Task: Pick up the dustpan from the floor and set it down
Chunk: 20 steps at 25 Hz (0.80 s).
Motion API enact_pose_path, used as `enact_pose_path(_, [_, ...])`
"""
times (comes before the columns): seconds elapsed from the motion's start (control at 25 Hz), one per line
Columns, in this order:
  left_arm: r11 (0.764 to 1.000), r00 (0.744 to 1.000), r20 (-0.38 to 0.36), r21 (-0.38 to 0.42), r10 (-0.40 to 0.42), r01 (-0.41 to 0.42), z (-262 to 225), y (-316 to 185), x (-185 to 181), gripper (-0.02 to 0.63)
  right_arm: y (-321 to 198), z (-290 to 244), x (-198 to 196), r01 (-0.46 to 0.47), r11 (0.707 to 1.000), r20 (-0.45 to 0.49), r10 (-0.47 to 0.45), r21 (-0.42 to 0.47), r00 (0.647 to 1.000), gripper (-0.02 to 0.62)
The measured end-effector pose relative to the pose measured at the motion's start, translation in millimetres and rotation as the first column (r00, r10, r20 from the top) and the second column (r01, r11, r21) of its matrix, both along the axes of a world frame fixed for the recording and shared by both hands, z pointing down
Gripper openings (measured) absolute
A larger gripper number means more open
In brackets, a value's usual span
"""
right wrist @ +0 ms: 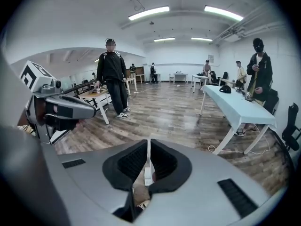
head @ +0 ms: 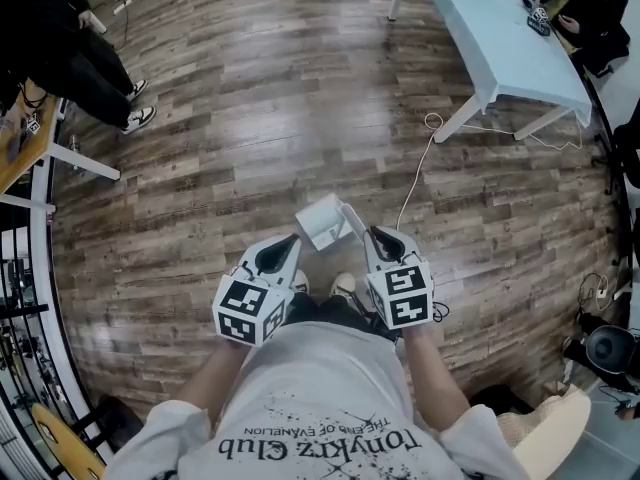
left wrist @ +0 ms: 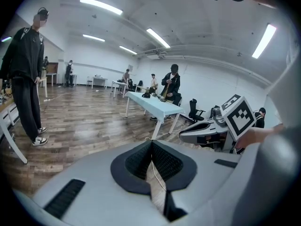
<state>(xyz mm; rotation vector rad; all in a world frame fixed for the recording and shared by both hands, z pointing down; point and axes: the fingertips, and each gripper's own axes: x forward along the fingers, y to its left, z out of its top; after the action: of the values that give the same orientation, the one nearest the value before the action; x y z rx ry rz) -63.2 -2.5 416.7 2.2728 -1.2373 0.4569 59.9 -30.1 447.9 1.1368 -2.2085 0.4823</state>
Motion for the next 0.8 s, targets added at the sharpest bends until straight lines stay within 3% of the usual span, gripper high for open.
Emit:
enact_pose_path(0.44, [1.000,1.000,-0.011,0.022,0.022,-0.022,-8.8,12.6,18.1,0.023,18.1,-14.5,11.3,-0.030,0.999,0.073,0.031,-0.011,0.997,0.025])
enact_pose_path(0.8, [1.000,1.000,-0.010,0.029,0.004,-0.003,-11.8,15.5,15.7,0.023,23.3,-24.3,5.9,0.009,1.000,0.130,-0.008,-0.012,0.992,0.025])
